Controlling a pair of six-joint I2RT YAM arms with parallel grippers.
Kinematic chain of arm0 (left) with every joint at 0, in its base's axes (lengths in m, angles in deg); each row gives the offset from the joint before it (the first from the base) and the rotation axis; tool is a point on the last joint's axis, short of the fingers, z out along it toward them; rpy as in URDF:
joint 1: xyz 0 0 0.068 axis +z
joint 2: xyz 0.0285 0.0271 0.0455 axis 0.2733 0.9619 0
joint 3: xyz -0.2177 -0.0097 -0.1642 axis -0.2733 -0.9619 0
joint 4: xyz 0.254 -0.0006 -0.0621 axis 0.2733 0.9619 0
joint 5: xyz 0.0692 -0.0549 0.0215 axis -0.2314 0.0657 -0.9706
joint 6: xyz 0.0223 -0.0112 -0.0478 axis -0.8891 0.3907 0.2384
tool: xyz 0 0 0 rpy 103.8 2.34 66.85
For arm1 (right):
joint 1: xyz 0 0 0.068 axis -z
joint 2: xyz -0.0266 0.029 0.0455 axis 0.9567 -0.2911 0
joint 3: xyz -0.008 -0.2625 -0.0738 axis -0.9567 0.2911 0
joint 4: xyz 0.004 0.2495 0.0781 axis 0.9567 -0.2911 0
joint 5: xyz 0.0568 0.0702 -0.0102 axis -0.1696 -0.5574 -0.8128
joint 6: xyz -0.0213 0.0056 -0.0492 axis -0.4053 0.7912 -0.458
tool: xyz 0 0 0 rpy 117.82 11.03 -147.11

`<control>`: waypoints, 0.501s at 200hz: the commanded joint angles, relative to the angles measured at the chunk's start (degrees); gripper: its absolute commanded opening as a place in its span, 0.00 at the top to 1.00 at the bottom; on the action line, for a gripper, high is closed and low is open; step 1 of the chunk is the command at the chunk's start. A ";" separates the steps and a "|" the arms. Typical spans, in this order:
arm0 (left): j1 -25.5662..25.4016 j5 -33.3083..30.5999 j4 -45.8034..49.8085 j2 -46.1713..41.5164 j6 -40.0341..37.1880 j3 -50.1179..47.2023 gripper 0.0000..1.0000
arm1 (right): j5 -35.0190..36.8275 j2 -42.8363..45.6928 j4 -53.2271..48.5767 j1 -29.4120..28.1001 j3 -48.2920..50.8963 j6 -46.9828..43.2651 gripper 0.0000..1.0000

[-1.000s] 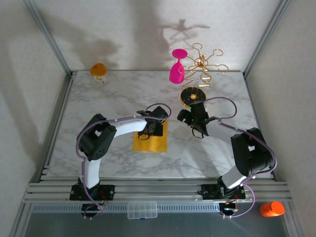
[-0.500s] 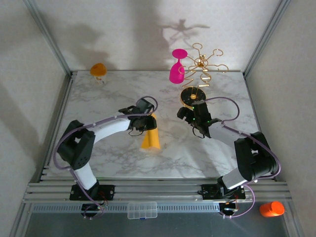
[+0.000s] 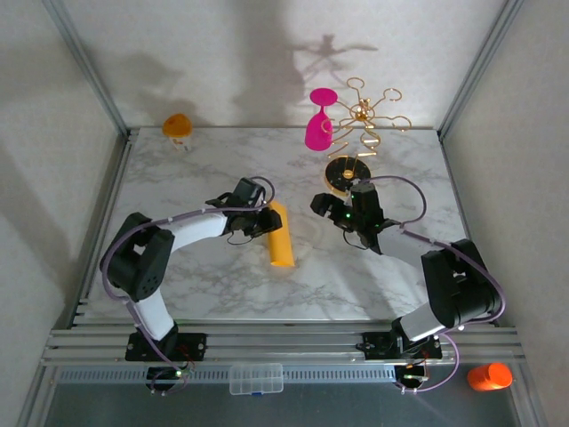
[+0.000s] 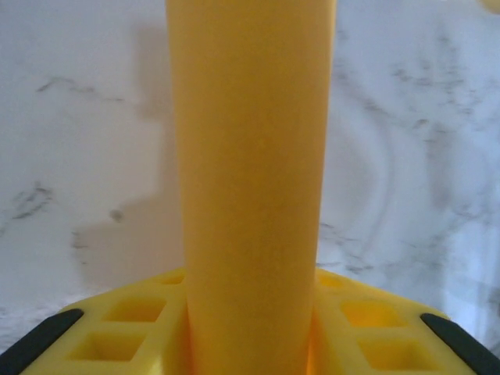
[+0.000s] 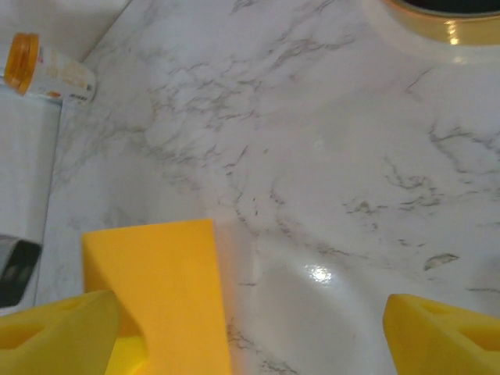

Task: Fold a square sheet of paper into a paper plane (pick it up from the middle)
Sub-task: First fold the square sheet of paper in half at the center of the table.

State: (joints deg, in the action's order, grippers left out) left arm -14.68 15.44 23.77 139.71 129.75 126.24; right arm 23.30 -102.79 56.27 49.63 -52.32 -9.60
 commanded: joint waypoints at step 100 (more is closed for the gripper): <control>1.89 -6.29 3.56 5.74 -6.96 0.52 0.72 | -4.95 -12.46 -6.18 -7.53 -11.04 -7.29 0.58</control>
State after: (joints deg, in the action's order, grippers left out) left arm -13.29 10.93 24.84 143.95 125.09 126.02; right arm 19.89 -111.68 53.37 45.24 -59.23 -14.30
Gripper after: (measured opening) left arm 0.283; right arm 0.494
